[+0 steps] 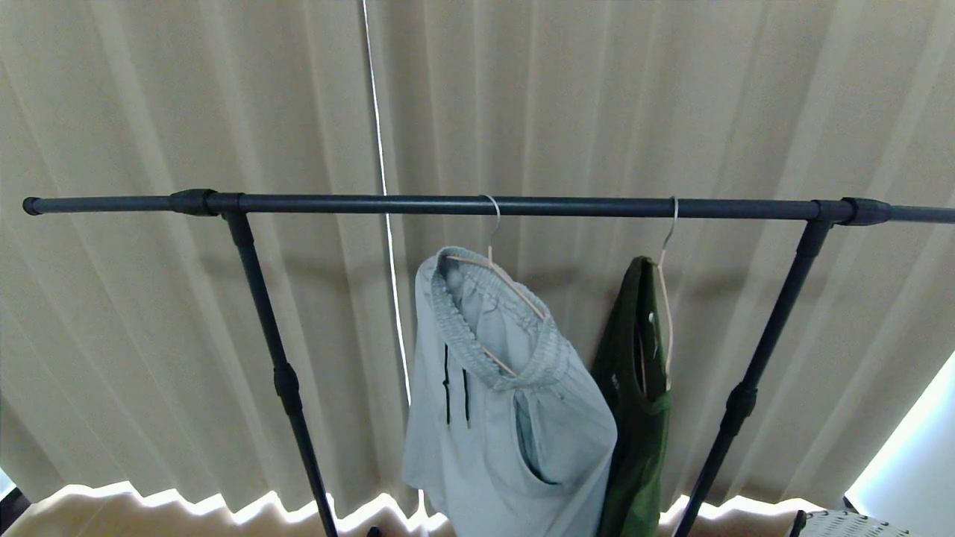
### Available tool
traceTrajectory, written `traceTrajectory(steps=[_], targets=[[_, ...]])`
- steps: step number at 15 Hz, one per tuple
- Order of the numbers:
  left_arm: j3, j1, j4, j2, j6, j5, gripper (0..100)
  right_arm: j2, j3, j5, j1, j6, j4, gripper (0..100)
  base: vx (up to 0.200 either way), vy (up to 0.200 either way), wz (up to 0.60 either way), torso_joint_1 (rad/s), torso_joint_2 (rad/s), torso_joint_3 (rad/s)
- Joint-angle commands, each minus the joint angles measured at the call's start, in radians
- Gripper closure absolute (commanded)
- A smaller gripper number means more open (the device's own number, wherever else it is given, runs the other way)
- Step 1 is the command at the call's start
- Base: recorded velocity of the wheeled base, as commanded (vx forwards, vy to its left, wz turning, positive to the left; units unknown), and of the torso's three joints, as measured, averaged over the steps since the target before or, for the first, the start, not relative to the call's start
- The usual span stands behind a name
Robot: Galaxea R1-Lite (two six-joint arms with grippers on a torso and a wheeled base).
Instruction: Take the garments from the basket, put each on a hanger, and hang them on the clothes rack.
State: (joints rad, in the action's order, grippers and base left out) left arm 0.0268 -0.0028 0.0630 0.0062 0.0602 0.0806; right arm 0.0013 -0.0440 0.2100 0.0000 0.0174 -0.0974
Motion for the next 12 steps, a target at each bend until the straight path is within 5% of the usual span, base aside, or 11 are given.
traceTrajectory(steps=[1,9,12], targets=[[-0.001,0.001,-0.002,0.001,-0.007,0.002,0,-0.001,0.000,0.000,0.000,-0.001,-0.001,0,0.000,0.000,0.00,0.000,0.00,0.000],[-0.002,0.001,-0.002,0.001,-0.005,0.008,0,-0.001,0.000,-0.006,0.000,-0.011,-0.002,0,0.000,0.000,0.00,0.000,0.00,0.000],[-0.002,0.001,-0.002,0.001,-0.005,0.008,0,-0.001,0.000,-0.072,0.000,-0.027,-0.004,0,0.000,0.000,0.00,0.000,0.00,0.000]])
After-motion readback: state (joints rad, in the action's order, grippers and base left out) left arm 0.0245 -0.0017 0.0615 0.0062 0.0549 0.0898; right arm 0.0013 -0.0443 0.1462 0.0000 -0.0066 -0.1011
